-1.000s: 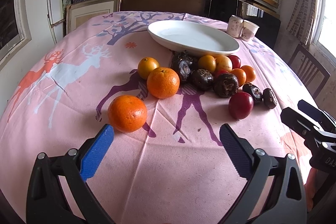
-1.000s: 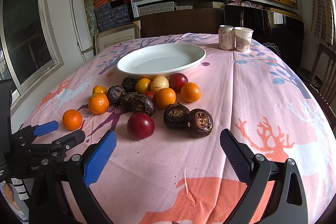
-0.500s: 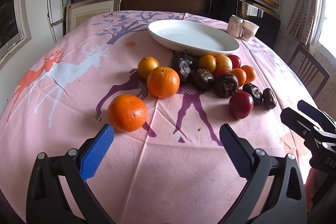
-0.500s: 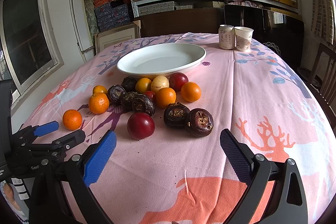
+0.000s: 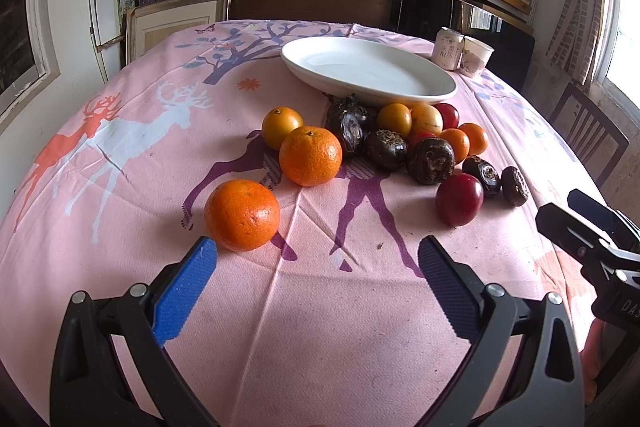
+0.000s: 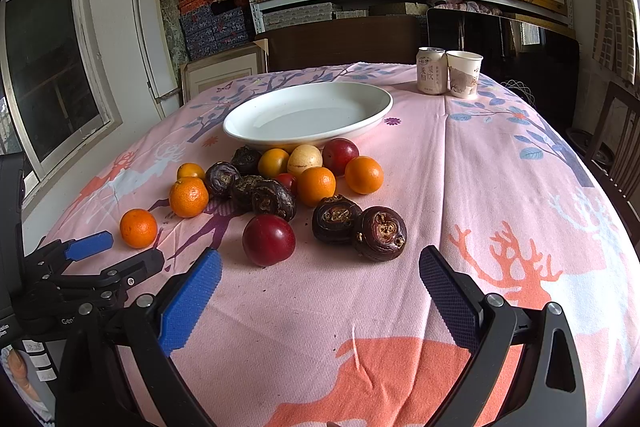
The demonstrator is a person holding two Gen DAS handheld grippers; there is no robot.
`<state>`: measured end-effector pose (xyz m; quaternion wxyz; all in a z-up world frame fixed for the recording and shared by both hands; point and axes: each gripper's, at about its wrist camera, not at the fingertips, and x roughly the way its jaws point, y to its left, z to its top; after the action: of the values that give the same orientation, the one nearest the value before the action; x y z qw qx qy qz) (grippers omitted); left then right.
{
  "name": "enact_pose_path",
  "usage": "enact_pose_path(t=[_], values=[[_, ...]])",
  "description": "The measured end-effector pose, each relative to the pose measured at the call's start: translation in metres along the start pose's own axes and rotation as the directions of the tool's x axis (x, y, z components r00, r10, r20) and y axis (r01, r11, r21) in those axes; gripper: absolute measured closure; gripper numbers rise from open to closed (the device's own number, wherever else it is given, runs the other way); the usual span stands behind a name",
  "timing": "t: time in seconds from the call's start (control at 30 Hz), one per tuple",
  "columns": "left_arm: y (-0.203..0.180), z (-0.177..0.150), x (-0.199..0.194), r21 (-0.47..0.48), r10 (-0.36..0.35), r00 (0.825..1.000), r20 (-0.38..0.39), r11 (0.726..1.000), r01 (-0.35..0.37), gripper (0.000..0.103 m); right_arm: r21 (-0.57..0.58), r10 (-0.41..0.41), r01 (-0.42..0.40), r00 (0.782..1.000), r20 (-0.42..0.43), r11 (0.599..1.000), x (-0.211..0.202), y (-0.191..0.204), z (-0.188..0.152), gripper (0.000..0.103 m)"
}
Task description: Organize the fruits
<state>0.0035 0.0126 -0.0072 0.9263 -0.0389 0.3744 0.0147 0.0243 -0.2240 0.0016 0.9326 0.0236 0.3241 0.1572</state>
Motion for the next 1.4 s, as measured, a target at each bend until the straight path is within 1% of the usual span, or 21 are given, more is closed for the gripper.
enact_pose_path(t=[1.4], values=[[-0.0019,-0.0029,0.0037,-0.003,-0.003,1.000,-0.010,1.000,0.003,0.004,0.003,0.003,-0.003,1.000,-0.002,1.000,0.0005,-0.0008,0.0003,0.004]])
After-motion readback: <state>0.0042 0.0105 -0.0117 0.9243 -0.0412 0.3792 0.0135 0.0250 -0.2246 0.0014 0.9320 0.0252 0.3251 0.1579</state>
